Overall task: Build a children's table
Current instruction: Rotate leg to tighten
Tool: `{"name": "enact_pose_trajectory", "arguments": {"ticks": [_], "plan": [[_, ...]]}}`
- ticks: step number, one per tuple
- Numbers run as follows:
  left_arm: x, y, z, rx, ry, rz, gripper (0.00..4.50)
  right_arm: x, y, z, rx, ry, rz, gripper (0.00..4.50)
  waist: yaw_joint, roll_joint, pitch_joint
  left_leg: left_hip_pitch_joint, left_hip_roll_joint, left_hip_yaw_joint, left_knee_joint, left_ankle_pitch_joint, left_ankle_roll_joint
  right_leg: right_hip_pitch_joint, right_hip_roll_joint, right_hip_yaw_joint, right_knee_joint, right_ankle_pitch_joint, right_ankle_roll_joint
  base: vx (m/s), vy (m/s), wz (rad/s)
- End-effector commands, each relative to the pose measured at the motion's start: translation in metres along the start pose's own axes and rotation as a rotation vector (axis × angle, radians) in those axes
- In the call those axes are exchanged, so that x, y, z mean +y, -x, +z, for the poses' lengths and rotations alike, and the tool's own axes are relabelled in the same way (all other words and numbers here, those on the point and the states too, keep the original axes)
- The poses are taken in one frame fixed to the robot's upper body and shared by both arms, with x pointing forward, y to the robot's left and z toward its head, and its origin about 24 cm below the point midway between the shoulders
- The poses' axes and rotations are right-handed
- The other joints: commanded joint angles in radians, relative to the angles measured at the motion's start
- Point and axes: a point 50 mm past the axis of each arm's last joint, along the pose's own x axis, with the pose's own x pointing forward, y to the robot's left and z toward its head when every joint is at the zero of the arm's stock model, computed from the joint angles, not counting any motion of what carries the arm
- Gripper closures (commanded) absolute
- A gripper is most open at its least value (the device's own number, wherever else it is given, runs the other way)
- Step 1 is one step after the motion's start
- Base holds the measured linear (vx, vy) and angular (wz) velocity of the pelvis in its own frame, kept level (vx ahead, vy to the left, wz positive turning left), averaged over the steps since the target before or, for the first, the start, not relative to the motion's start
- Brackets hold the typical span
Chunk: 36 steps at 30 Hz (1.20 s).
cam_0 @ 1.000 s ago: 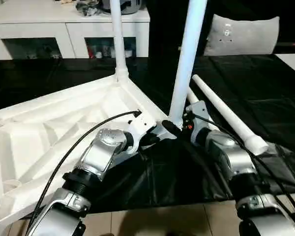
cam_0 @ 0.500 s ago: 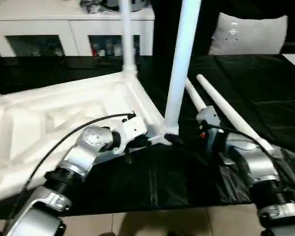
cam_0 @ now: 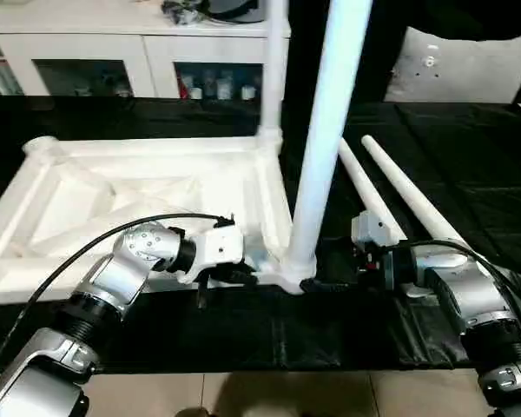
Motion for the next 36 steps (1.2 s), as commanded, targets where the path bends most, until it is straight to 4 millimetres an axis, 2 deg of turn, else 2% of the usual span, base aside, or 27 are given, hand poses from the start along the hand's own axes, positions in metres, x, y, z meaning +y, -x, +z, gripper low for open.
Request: {"name": "enact_pose_trajectory", "arguments": {"ticks": [1,2,5,6,9,11,17,19,21,23,25,26,27,34,36], "plan": [[-0.017,-0.012,-0.01,0.07,-0.007,-0.148,4.5,0.0,-0.001,0.001,-0.004,0.007,0.017,0.74,-0.001,0.001,-0.064,0.003,0.061,-0.013,-0.077,-0.204,0.051,0.053,-0.08,0.056,-0.06,-0.303,-0.211,0.0,0.0,0.0],[-0.018,-0.013,-0.009,0.068,-0.013,-0.161,4.5,0.0,-0.002,0.002,-0.011,0.005,0.028,0.91,-0.001,0.002,-0.064,0.003,0.061,-0.013,-0.076,-0.203,0.052,0.053,-0.08,0.056,-0.06,-0.3,-0.213,0.0,0.0,0.0],[-0.019,-0.013,-0.009,0.067,-0.019,-0.168,4.5,0.001,-0.004,0.002,-0.018,0.002,0.046,1.01,-0.001,0.001,-0.063,0.002,0.061,-0.013,-0.077,-0.202,0.052,0.053,-0.08,0.056,-0.059,-0.298,-0.216,0.0,0.0,0.0],[-0.019,-0.013,-0.009,0.067,-0.02,-0.17,4.5,0.001,-0.005,0.002,-0.019,0.001,0.05,1.25,0.0,0.001,-0.064,0.003,0.061,-0.013,-0.076,-0.202,0.051,0.053,-0.08,0.056,-0.059,-0.298,-0.215,0.0,0.0,0.0],[-0.019,-0.013,-0.009,0.066,-0.021,-0.175,4.5,0.002,-0.006,0.002,-0.022,0.001,0.055,1.41,0.0,0.0,-0.065,0.002,0.06,-0.013,-0.075,-0.188,0.053,0.054,-0.08,0.056,-0.057,-0.287,-0.216,0.0,0.0,0.0],[-0.02,-0.013,-0.01,0.066,-0.02,-0.178,4.5,0.002,-0.007,0.001,-0.024,0.0,0.054,1.72,0.001,0.0,-0.065,0.002,0.06,-0.012,-0.075,-0.189,0.053,0.054,-0.08,0.056,-0.058,-0.293,-0.214,0.0,0.0,0.0],[-0.022,-0.013,-0.012,0.069,-0.012,-0.184,4.5,0.003,-0.01,-0.001,-0.022,-0.005,0.054,1.87,-0.002,-0.002,-0.062,0.002,0.059,-0.013,-0.076,-0.208,0.048,0.055,-0.081,0.055,-0.064,-0.347,-0.198,0.0,0.0,0.0],[-0.023,-0.014,-0.012,0.066,-0.01,-0.184,4.5,0.003,-0.012,-0.002,-0.019,-0.017,0.046,1.87,-0.004,-0.001,-0.06,0.002,0.059,-0.014,-0.078,-0.217,0.046,0.053,-0.08,0.054,-0.066,-0.371,-0.19,0.0,0.0,0.0],[-0.023,-0.014,-0.012,0.064,-0.009,-0.182,4.5,0.003,-0.013,-0.002,-0.025,-0.049,0.036,1.5,-0.006,-0.002,-0.059,0.003,0.059,-0.015,-0.079,-0.228,0.041,0.052,-0.081,0.055,-0.069,-0.397,-0.182,0.0,0.0,0.0],[-0.023,-0.015,-0.012,0.063,-0.009,-0.18,4.5,0.001,-0.014,-0.001,-0.049,-0.106,0.03,1.5,-0.005,-0.002,-0.06,0.005,0.06,-0.015,-0.079,-0.229,0.04,0.052,-0.081,0.055,-0.069,-0.399,-0.183,0.0,0.0,0.0],[-0.024,-0.015,-0.012,0.063,-0.01,-0.179,4.5,0.001,-0.014,-0.001,-0.048,-0.11,0.039,1.44,-0.003,-0.001,-0.063,0.004,0.062,-0.014,-0.078,-0.208,0.042,0.053,-0.081,0.056,-0.064,-0.358,-0.194,0.0,0.0,0.0],[-0.024,-0.015,-0.012,0.063,-0.012,-0.177,4.5,0.001,-0.014,-0.001,-0.041,-0.1,0.035,1.08,0.0,0.0,-0.065,0.006,0.063,-0.014,-0.077,-0.199,0.042,0.051,-0.081,0.056,-0.06,-0.33,-0.202,0.0,0.0,0.0],[-0.024,-0.016,-0.012,0.063,-0.012,-0.176,4.5,0.0,-0.015,-0.001,-0.036,-0.089,0.03,1.03,0.0,0.0,-0.065,0.004,0.062,-0.012,-0.076,-0.191,0.044,0.052,-0.08,0.057,-0.058,-0.303,-0.21,0.0,0.0,0.0],[-0.024,-0.016,-0.013,0.067,-0.014,-0.174,4.5,0.001,-0.019,0.0,-0.03,-0.071,0.031,1.0,0.001,-0.002,-0.064,0.003,0.061,-0.012,-0.077,-0.197,0.043,0.053,-0.082,0.056,-0.059,-0.319,-0.203,0.0,0.0,0.0],[-0.024,-0.016,-0.014,0.068,-0.014,-0.174,4.5,0.001,-0.02,0.001,-0.037,-0.081,0.04,1.17,0.0,-0.002,-0.064,0.004,0.061,-0.013,-0.077,-0.201,0.042,0.052,-0.081,0.056,-0.06,-0.328,-0.199,0.0,0.0,0.0]]}}
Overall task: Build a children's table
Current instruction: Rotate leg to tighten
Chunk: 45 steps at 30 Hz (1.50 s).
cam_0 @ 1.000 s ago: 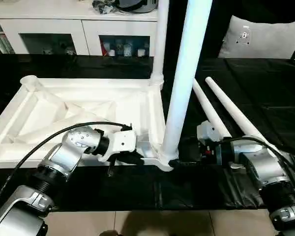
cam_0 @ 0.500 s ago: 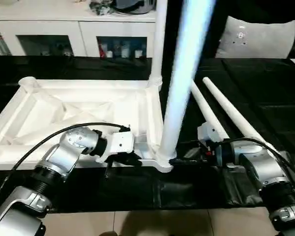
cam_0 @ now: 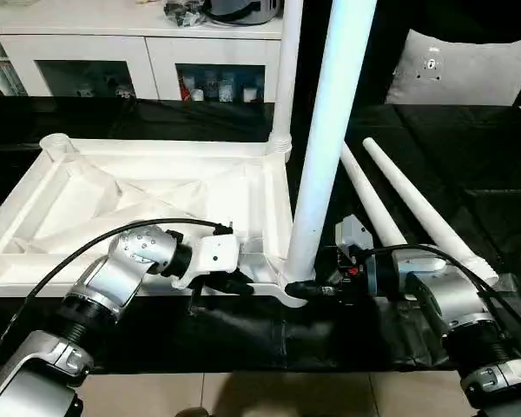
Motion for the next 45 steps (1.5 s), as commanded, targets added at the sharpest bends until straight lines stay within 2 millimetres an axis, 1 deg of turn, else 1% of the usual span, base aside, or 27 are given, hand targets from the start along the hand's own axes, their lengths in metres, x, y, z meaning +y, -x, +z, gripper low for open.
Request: {"name": "enact_pose_trajectory", "arguments": {"ticks": [1,6,11,15,16,17,18,19,20,21,23,24,25,26,27,29,31,32,35,36,37,39,40,41,42,44,45], "plan": [[-0.019,-0.018,-0.012,0.07,0.008,-0.134,4.5,-0.002,0.0,0.006,0.001,0.007,0.008,1.34,0.0,-0.001,-0.062,0.003,0.06,-0.013,-0.077,-0.2,0.042,0.05,-0.081,0.056,-0.061,-0.328,-0.198,0.0,0.0,0.0],[-0.019,-0.018,-0.013,0.071,0.012,-0.133,4.5,-0.002,0.0,0.005,-0.003,-0.001,0.014,1.72,0.0,-0.002,-0.062,0.002,0.06,-0.013,-0.077,-0.191,0.044,0.05,-0.082,0.056,-0.06,-0.323,-0.197,0.0,0.0,0.0],[-0.021,-0.018,-0.013,0.042,0.048,-0.117,4.5,0.003,-0.003,0.003,-0.03,-0.035,0.034,1.79,0.0,-0.002,-0.061,0.002,0.06,-0.013,-0.077,-0.192,0.043,0.051,-0.082,0.056,-0.061,-0.331,-0.195,0.0,0.0,0.0],[-0.018,-0.019,-0.01,0.003,0.148,-0.041,4.5,0.003,-0.016,0.0,-0.021,-0.091,-0.04,1.8,-0.004,-0.001,-0.06,0.001,0.062,-0.014,-0.08,-0.199,0.035,0.051,-0.081,0.056,-0.06,-0.337,-0.195,0.0,0.0,0.0],[-0.018,-0.019,-0.01,0.001,0.151,-0.039,4.5,0.003,-0.016,0.0,-0.02,-0.092,-0.043,1.8,-0.005,-0.001,-0.057,0.003,0.061,-0.015,-0.081,-0.213,0.03,0.049,-0.082,0.056,-0.063,-0.365,-0.19,0.0,0.0,0.0],[-0.012,-0.023,0.0,-0.061,0.243,0.049,4.5,-0.004,-0.032,0.002,-0.04,-0.138,-0.184,1.81,-0.011,-0.002,-0.056,0.003,0.061,-0.016,-0.082,-0.23,0.019,0.049,-0.084,0.057,-0.065,-0.401,-0.183,0.0,0.0,0.0],[-0.011,-0.024,0.002,-0.07,0.252,0.06,4.5,-0.005,-0.034,0.003,-0.044,-0.145,-0.202,1.81,-0.016,-0.003,-0.053,0.002,0.06,-0.017,-0.085,-0.239,0.012,0.047,-0.084,0.057,-0.067,-0.422,-0.181,0.0,0.0,0.0],[-0.01,-0.025,0.004,-0.083,0.269,0.078,4.5,-0.007,-0.037,0.003,-0.05,-0.157,-0.232,1.81,-0.022,-0.002,-0.049,0.005,0.054,-0.02,-0.084,-0.273,0.0,0.044,-0.085,0.053,-0.079,-0.506,-0.153,0.0,0.0,0.0],[-0.004,-0.028,0.012,-0.115,0.303,0.142,4.5,-0.013,-0.046,0.007,-0.08,-0.207,-0.312,1.81,-0.033,-0.005,-0.048,0.007,0.05,-0.024,-0.083,-0.296,-0.008,0.043,-0.087,0.049,-0.087,-0.573,-0.125,0.0,0.0,0.0],[0.001,-0.032,0.018,-0.145,0.334,0.189,4.5,-0.018,-0.052,0.011,-0.102,-0.238,-0.381,1.81,-0.044,-0.002,-0.048,0.008,0.048,-0.027,-0.082,-0.309,-0.011,0.041,-0.085,0.044,-0.095,-0.608,-0.106,0.0,0.0,0.0],[0.004,-0.035,0.024,-0.167,0.36,0.223,4.5,-0.022,-0.056,0.013,-0.115,-0.261,-0.436,1.81,-0.062,-0.003,-0.048,0.002,0.046,-0.032,-0.081,-0.33,-0.013,0.043,-0.083,0.037,-0.1,-0.63,-0.087,0.0,0.0,0.0],[0.01,-0.042,0.031,-0.178,0.398,0.288,4.5,-0.028,-0.062,0.016,-0.129,-0.311,-0.529,1.81,-0.072,-0.003,-0.048,0.001,0.045,-0.032,-0.08,-0.338,-0.011,0.041,-0.083,0.036,-0.104,-0.632,-0.081,0.0,0.0,0.0],[0.012,-0.044,0.033,-0.175,0.407,0.31,4.5,-0.03,-0.064,0.016,-0.133,-0.325,-0.552,1.81,-0.076,-0.001,-0.048,0.003,0.044,-0.033,-0.077,-0.347,-0.011,0.037,-0.083,0.033,-0.106,-0.637,-0.083,0.0,0.0,0.0],[0.015,-0.045,0.034,-0.169,0.416,0.337,4.5,-0.031,-0.065,0.016,-0.129,-0.32,-0.563,1.46,-0.079,-0.003,-0.052,0.007,0.042,-0.032,-0.073,-0.342,-0.006,0.036,-0.083,0.034,-0.108,-0.616,-0.089,0.0,0.0,0.0],[0.018,-0.048,0.035,-0.162,0.428,0.37,4.5,-0.031,-0.065,0.017,-0.126,-0.292,-0.559,1.46,-0.08,-0.004,-0.051,0.005,0.043,-0.029,-0.074,-0.333,0.008,0.034,-0.08,0.036,-0.107,-0.582,-0.098,0.0,0.0,0.0],[0.021,-0.051,0.037,-0.151,0.436,0.401,4.5,-0.031,-0.066,0.018,-0.127,-0.273,-0.571,1.08,-0.077,-0.007,-0.05,0.009,0.041,-0.024,-0.071,-0.331,0.027,0.03,-0.079,0.039,-0.108,-0.572,-0.106,0.0,0.0,0.0],[0.022,-0.052,0.038,-0.138,0.436,0.424,4.5,-0.031,-0.064,0.018,-0.133,-0.259,-0.586,0.92,-0.074,-0.008,-0.052,0.002,0.043,-0.024,-0.074,-0.306,0.035,0.035,-0.078,0.04,-0.103,-0.553,-0.108,0.0,0.0,0.0],[0.023,-0.051,0.036,-0.118,0.423,0.442,4.5,-0.031,-0.06,0.017,-0.135,-0.241,-0.595,0.83,-0.067,-0.006,-0.054,0.004,0.045,-0.023,-0.074,-0.29,0.039,0.034,-0.078,0.043,-0.101,-0.529,-0.113,0.0,0.0,0.0],[0.024,-0.047,0.031,-0.083,0.394,0.46,4.5,-0.032,-0.053,0.015,-0.133,-0.205,-0.604,0.56,-0.056,-0.004,-0.056,0.0,0.049,-0.023,-0.078,-0.262,0.038,0.039,-0.078,0.046,-0.09,-0.459,-0.133,0.0,0.0,0.0],[0.024,-0.044,0.027,-0.066,0.368,0.463,4.5,-0.032,-0.047,0.013,-0.133,-0.186,-0.609,0.47,-0.051,0.001,-0.058,0.002,0.051,-0.021,-0.078,-0.252,0.038,0.038,-0.077,0.049,-0.087,-0.41,-0.148,0.0,0.0,0.0],[0.023,-0.043,0.026,-0.062,0.361,0.463,4.5,-0.032,-0.045,0.013,-0.137,-0.181,-0.607,0.37,-0.05,-0.001,-0.06,-0.001,0.052,-0.021,-0.079,-0.242,0.039,0.042,-0.076,0.05,-0.078,-0.365,-0.161,0.0,0.0,0.0],[0.021,-0.036,0.02,-0.045,0.311,0.45,4.5,-0.029,-0.035,0.012,-0.156,-0.141,-0.564,0.21,-0.044,0.007,-0.062,-0.003,0.051,-0.02,-0.077,-0.226,0.042,0.048,-0.076,0.051,-0.071,-0.304,-0.182,0.0,0.0,0.0],[0.02,-0.034,0.017,-0.037,0.297,0.44,4.5,-0.028,-0.031,0.012,-0.158,-0.124,-0.545,0.1,-0.043,0.005,-0.063,-0.003,0.05,-0.018,-0.076,-0.221,0.047,0.049,-0.076,0.052,-0.072,-0.293,-0.184,0.0,0.0,0.0],[0.02,-0.034,0.017,-0.037,0.297,0.44,4.5,-0.028,-0.031,0.012,-0.158,-0.124,-0.545,0.04,-0.04,0.002,-0.064,-0.004,0.05,-0.017,-0.075,-0.201,0.055,0.052,-0.076,0.053,-0.067,-0.267,-0.19,0.0,0.0,0.0],[0.019,-0.033,0.016,-0.033,0.283,0.431,4.5,-0.027,-0.029,0.012,-0.157,-0.111,-0.531,0.04,-0.039,0.006,-0.065,-0.005,0.049,-0.017,-0.075,-0.189,0.059,0.053,-0.077,0.053,-0.065,-0.254,-0.195,0.0,0.0,0.0],[0.014,-0.027,0.009,-0.016,0.233,0.361,4.5,-0.026,-0.016,0.011,-0.144,-0.061,-0.482,0.04,-0.034,0.004,-0.065,-0.005,0.051,-0.016,-0.074,-0.174,0.064,0.054,-0.078,0.051,-0.065,-0.253,-0.204,0.0,0.0,0.0],[0.014,-0.027,0.009,-0.016,0.233,0.361,4.5,-0.026,-0.016,0.011,-0.144,-0.061,-0.482,0.04,-0.032,0.005,-0.064,-0.005,0.052,-0.017,-0.074,-0.175,0.066,0.054,-0.077,0.052,-0.064,-0.251,-0.206,0.0,0.0,0.0]]}}
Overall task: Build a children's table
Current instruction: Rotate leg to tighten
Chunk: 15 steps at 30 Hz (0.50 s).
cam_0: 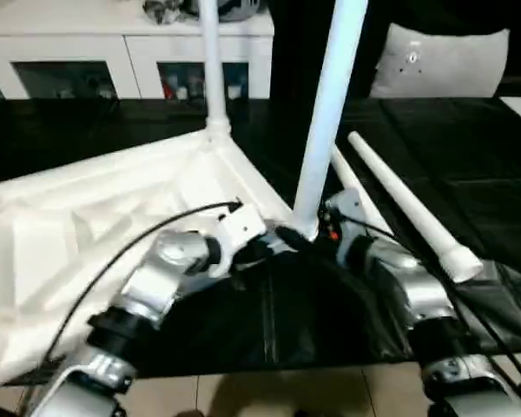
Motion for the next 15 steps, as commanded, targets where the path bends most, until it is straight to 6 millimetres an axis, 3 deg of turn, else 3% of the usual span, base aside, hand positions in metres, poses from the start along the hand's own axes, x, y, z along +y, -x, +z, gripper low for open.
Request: {"name": "enact_pose_trajectory", "arguments": {"ticks": [1,3,9,15], "plan": [[-0.004,0.001,-0.007,0.035,-0.052,-0.067,4.5,0.0,0.005,0.007,-0.02,0.048,0.058,0.04,0.002,0.007,-0.067,-0.002,0.051,-0.013,-0.07,-0.18,0.07,0.06,-0.077,0.057,-0.061,-0.252,-0.205,0.0,0.0,0.0],[-0.005,0.003,-0.009,0.043,-0.071,-0.089,4.5,-0.002,0.008,0.007,-0.014,0.059,0.078,0.04,0.002,0.003,-0.065,-0.002,0.05,-0.013,-0.071,-0.191,0.07,0.06,-0.077,0.055,-0.064,-0.266,-0.205,0.0,0.0,0.0],[-0.008,0.011,-0.019,0.095,-0.141,-0.22,4.5,-0.008,0.018,0.011,0.021,0.133,0.156,0.04,0.006,0.006,-0.064,0.003,0.053,-0.015,-0.074,-0.222,0.053,0.058,-0.08,0.056,-0.068,-0.325,-0.192,0.0,0.0,0.0],[-0.013,0.019,-0.022,0.091,-0.181,-0.337,4.5,-0.003,0.022,0.01,0.075,0.173,0.306,0.04,0.011,0.007,-0.065,0.003,0.055,-0.013,-0.072,-0.208,0.061,0.059,-0.078,0.056,-0.06,-0.282,-0.215,0.0,0.0,0.0]]}}
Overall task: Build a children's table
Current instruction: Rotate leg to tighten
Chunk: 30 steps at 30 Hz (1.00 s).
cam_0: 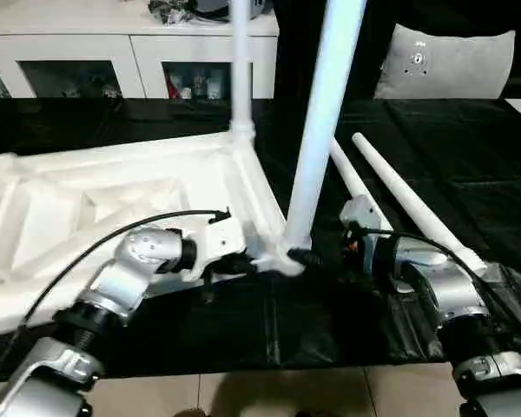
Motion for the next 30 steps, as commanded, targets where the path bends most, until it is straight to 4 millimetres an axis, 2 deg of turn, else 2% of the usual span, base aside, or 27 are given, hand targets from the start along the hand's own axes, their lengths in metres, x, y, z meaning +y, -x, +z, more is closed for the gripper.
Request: {"name": "enact_pose_trajectory", "arguments": {"ticks": [1,2,3,4,6,7,9,12,14,15,17,19,21,24,25,26,30], "plan": [[-0.015,-0.008,-0.008,0.048,-0.027,-0.145,4.5,0.002,0.002,0.005,0.019,0.036,0.083,0.04,0.002,0.0,-0.065,0.0,0.056,-0.012,-0.073,-0.206,0.062,0.058,-0.078,0.056,-0.061,-0.283,-0.215,0.0,0.0,0.0],[-0.017,-0.007,-0.009,0.05,-0.037,-0.179,4.5,0.004,0.002,0.004,0.028,0.032,0.128,0.29,0.007,0.004,-0.066,0.001,0.057,-0.011,-0.072,-0.199,0.065,0.058,-0.078,0.057,-0.058,-0.278,-0.218,0.0,0.0,0.0],[-0.018,-0.006,-0.009,0.051,-0.039,-0.189,4.5,0.005,0.002,0.004,0.031,0.03,0.14,0.29,0.008,0.001,-0.065,0.0,0.057,-0.011,-0.072,-0.198,0.068,0.057,-0.078,0.056,-0.059,-0.281,-0.218,0.0,0.0,0.0],[-0.02,-0.005,-0.009,0.052,-0.044,-0.219,4.5,0.006,0.002,0.003,0.038,0.025,0.175,0.37,0.014,0.003,-0.065,0.001,0.058,-0.01,-0.071,-0.197,0.07,0.057,-0.079,0.057,-0.058,-0.282,-0.218,0.0,0.0,0.0],[-0.021,-0.005,-0.009,0.052,-0.052,-0.24,4.5,0.007,0.002,0.003,0.039,0.028,0.188,0.42,0.023,0.001,-0.065,0.003,0.059,-0.009,-0.071,-0.191,0.068,0.055,-0.08,0.058,-0.056,-0.284,-0.219,0.0,0.0,0.0],[-0.021,-0.005,-0.009,0.052,-0.052,-0.24,4.5,0.007,0.002,0.003,0.039,0.028,0.188,0.68,0.023,0.002,-0.065,0.003,0.06,-0.009,-0.072,-0.192,0.066,0.055,-0.08,0.058,-0.057,-0.288,-0.218,0.0,0.0,0.0],[-0.022,-0.005,-0.009,0.051,-0.057,-0.249,4.5,0.008,0.002,0.003,0.037,0.021,0.209,0.78,0.024,0.001,-0.065,0.003,0.059,-0.01,-0.073,-0.201,0.057,0.056,-0.081,0.058,-0.058,-0.306,-0.21,0.0,0.0,0.0],[-0.022,-0.005,-0.009,0.049,-0.063,-0.262,4.5,0.009,0.002,0.003,0.033,0.023,0.222,1.18,0.024,0.0,-0.065,0.002,0.058,-0.011,-0.073,-0.199,0.054,0.056,-0.081,0.057,-0.059,-0.317,-0.202,0.0,0.0,0.0],[-0.023,-0.005,-0.009,0.047,-0.065,-0.269,4.5,0.01,0.002,0.003,0.029,0.02,0.233,1.27,0.024,0.0,-0.066,0.002,0.058,-0.01,-0.072,-0.185,0.056,0.056,-0.08,0.058,-0.057,-0.297,-0.206,0.0,0.0,0.0],[-0.023,-0.005,-0.009,0.046,-0.065,-0.272,4.5,0.01,0.002,0.003,0.029,0.019,0.237,1.27,0.025,0.005,-0.067,0.001,0.058,-0.011,-0.071,-0.182,0.057,0.056,-0.08,0.057,-0.056,-0.291,-0.208,0.0,0.0,0.0],[-0.023,-0.005,-0.009,0.046,-0.066,-0.274,4.5,0.01,0.002,0.003,0.028,0.018,0.239,1.61,0.024,0.003,-0.067,0.002,0.058,-0.01,-0.071,-0.182,0.057,0.056,-0.079,0.057,-0.057,-0.286,-0.21,0.0,0.0,0.0],[-0.023,-0.005,-0.01,0.045,-0.066,-0.278,4.5,0.011,0.003,0.002,0.027,0.016,0.247,1.61,0.025,0.004,-0.067,0.003,0.057,-0.01,-0.071,-0.186,0.056,0.056,-0.079,0.057,-0.057,-0.292,-0.209,0.0,0.0,0.0],[-0.023,-0.005,-0.01,0.032,-0.051,-0.277,4.5,0.013,0.002,0.001,0.017,0.003,0.26,1.76,0.025,-0.001,-0.067,0.002,0.057,-0.01,-0.071,-0.185,0.057,0.058,-0.079,0.056,-0.057,-0.297,-0.207,0.0,0.0,0.0],[-0.022,-0.006,-0.005,-0.028,-0.008,-0.248,4.5,0.015,0.001,0.001,-0.009,-0.017,0.248,1.82,0.026,0.001,-0.067,0.002,0.058,-0.01,-0.071,-0.183,0.058,0.057,-0.08,0.057,-0.057,-0.298,-0.209,0.0,0.0,0.0],[-0.021,-0.008,-0.002,-0.043,0.019,-0.216,4.5,0.016,-0.002,0.002,-0.032,-0.035,0.227,1.83,0.025,-0.003,-0.067,0.002,0.059,-0.009,-0.071,-0.18,0.057,0.057,-0.08,0.057,-0.057,-0.295,-0.212,0.0,0.0,0.0],[-0.02,-0.009,0.0,-0.051,0.051,-0.179,4.5,0.016,-0.006,0.004,-0.054,-0.047,0.196,1.83,0.024,-0.004,-0.066,0.0,0.061,-0.009,-0.072,-0.176,0.055,0.058,-0.082,0.059,-0.054,-0.291,-0.215,0.0,0.0,0.0],[-0.018,-0.019,0.009,-0.086,0.137,-0.109,4.5,0.017,-0.024,0.009,-0.115,-0.133,0.076,1.84,0.018,-0.003,-0.061,0.003,0.055,-0.012,-0.075,-0.206,0.04,0.054,-0.081,0.057,-0.067,-0.394,-0.18,0.0,0.0,0.0]]}}
